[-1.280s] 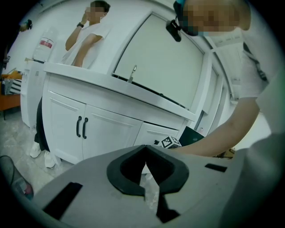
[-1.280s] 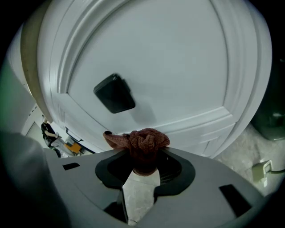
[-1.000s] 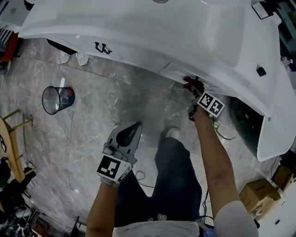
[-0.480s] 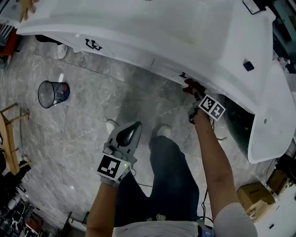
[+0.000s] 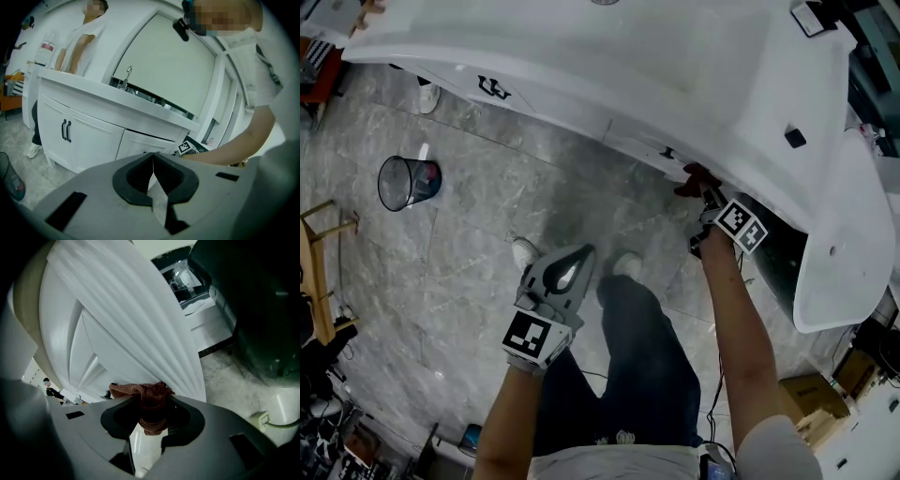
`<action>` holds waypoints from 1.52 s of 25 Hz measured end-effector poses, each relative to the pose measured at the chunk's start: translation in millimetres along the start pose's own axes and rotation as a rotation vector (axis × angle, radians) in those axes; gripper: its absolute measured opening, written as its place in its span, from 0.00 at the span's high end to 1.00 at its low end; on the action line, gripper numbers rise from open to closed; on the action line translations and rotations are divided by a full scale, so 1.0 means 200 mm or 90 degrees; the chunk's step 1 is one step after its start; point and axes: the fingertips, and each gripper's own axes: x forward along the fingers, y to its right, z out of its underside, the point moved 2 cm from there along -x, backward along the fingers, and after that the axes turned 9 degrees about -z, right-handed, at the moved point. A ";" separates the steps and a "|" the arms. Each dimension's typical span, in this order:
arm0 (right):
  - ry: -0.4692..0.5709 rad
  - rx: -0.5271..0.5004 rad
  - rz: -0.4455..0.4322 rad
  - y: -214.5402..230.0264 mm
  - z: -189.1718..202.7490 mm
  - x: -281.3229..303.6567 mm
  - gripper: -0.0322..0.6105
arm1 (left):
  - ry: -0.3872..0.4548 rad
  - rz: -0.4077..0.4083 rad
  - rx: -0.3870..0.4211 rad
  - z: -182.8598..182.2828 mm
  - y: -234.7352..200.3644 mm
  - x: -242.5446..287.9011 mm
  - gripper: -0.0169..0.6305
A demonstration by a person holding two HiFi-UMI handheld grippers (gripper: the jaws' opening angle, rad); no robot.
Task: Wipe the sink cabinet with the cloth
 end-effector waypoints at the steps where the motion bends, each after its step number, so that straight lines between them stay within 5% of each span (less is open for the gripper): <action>1: 0.003 0.003 -0.001 -0.02 -0.01 -0.02 0.73 | 0.002 0.002 0.000 -0.01 0.00 0.00 0.96; 19: 0.046 -0.019 -0.014 -0.31 -0.20 -0.24 0.74 | 0.018 0.037 0.003 -0.13 -0.07 -0.11 0.96; 38: -0.002 -0.075 -0.098 -0.86 -0.02 0.15 0.74 | 0.033 -0.016 -0.046 -0.05 -0.37 -0.31 0.96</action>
